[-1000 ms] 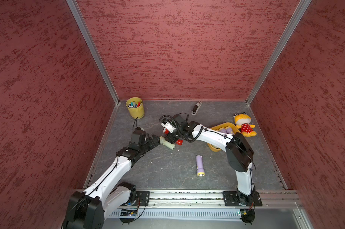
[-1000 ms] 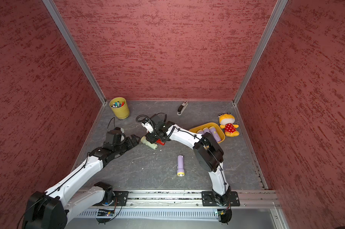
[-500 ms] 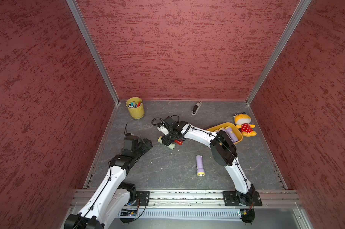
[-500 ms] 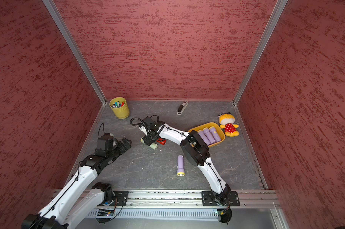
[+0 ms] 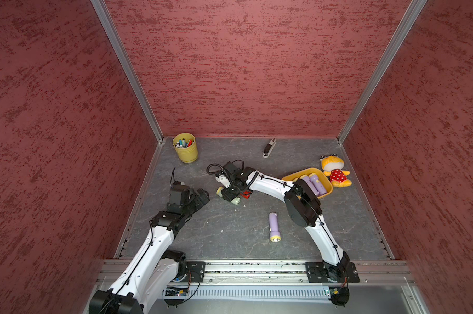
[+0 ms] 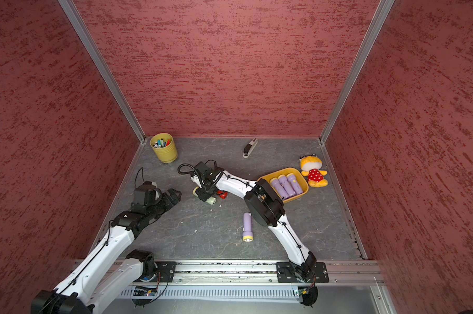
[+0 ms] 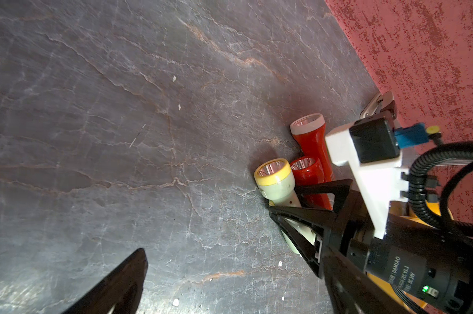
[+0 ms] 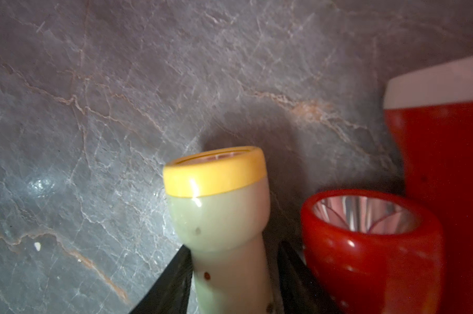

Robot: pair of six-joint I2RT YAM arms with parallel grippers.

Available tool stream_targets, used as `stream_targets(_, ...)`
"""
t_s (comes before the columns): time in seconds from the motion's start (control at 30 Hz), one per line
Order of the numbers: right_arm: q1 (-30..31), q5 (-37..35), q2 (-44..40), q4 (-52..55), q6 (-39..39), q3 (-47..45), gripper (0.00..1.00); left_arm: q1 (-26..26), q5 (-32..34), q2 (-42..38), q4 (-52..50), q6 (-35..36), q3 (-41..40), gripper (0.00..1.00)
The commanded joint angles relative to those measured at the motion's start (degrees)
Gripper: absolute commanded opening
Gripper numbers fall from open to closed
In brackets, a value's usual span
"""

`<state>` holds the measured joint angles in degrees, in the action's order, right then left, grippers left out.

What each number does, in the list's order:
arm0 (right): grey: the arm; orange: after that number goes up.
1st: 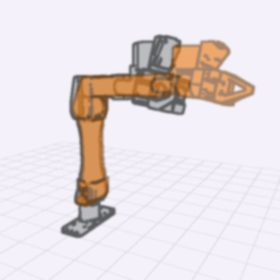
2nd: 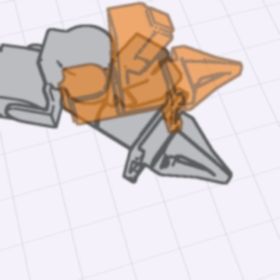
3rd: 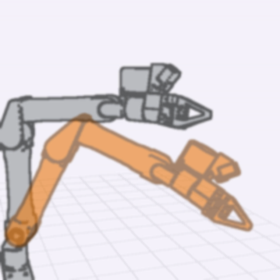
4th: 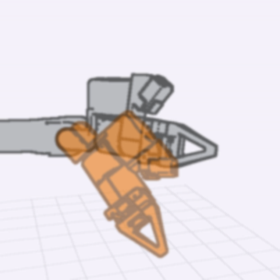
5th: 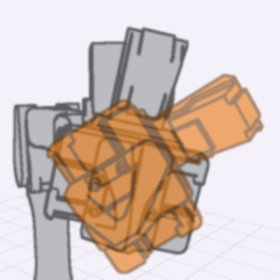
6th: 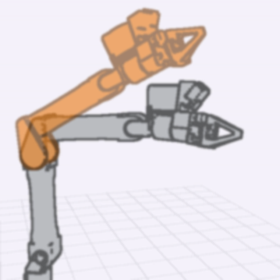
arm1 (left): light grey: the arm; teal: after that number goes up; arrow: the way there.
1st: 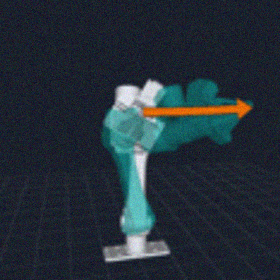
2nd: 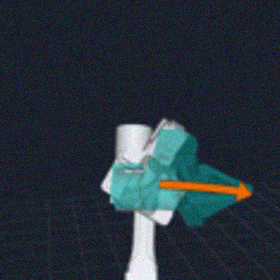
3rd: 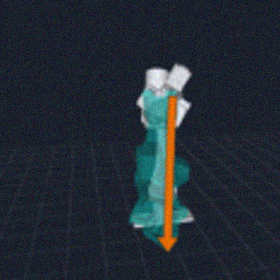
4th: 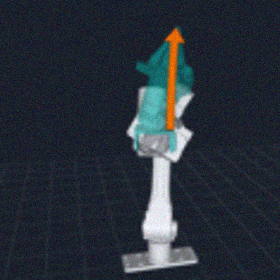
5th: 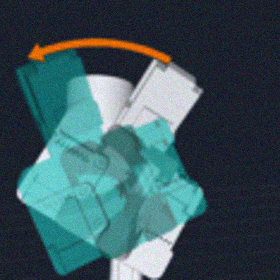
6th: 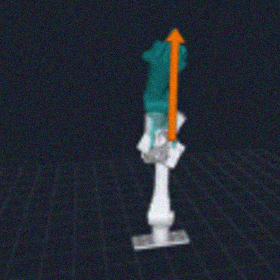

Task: Put the flashlights into the storage boxes
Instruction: Pick up the flashlight from the center of the board.

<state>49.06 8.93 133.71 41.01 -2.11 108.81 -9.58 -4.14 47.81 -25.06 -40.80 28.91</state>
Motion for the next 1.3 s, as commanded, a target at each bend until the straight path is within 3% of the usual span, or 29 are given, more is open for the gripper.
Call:
stream_targets(0.0,0.42,-1.4,1.27,0.45,0.03,1.27,0.49,0.4,-0.23,0.98,2.24,1.86,-0.09,1.0)
stream_targets(0.13,0.47,-2.33,1.63,-0.37,0.23,0.88,0.47,0.27,-0.74,2.29,2.68,2.04,0.41,0.99)
stream_targets(0.33,0.6,-1.11,0.42,-1.24,0.24,-0.38,0.36,-0.31,-0.55,2.1,3.49,2.24,0.69,1.0)
stream_targets(0.67,0.56,1.26,-10.53,-11.78,-1.58,-8.92,0.29,-2.83,-0.19,5.89,4.71,4.98,4.68,1.0)
stream_targets(0.93,-2.43,1.25,-21.7,-17.33,-2.82,-18.25,0.28,-8.46,0.69,11.39,7.44,8.79,10.2,0.99)
stream_targets(1.27,-13.28,0.8,-38.02,-20.12,-4.11,-35.74,0.27,-19.42,1.24,23.97,14.69,13.07,17.96,1.0)
